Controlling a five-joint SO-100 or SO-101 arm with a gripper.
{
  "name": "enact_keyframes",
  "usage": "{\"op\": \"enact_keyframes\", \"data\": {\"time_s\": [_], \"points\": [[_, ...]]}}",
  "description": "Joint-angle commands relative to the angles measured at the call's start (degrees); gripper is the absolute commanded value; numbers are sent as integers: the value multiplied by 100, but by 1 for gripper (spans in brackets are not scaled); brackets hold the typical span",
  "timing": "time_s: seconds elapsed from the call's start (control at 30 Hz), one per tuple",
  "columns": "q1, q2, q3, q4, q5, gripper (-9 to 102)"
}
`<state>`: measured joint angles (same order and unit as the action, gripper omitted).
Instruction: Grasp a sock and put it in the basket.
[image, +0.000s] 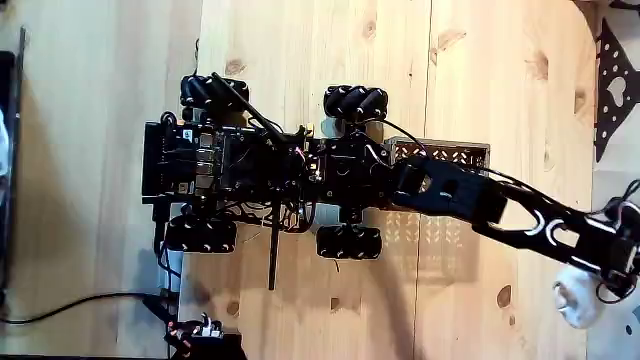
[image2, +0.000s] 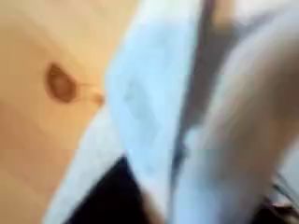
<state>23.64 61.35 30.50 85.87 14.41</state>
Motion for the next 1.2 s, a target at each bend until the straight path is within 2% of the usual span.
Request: {"op": "enact_keyframes", "data": {"time_s": [0.0, 0.23, 0.57, 0.87, 1.17], "points": [[-9, 800, -176, 53, 290, 0], [-220, 2136, 97, 510, 765, 0], [-782, 5739, 3876, -510, 932, 0], [-1397, 7682, 6504, -1292, 606, 0], [-1978, 9062, 8543, -1143, -70, 0]]}}
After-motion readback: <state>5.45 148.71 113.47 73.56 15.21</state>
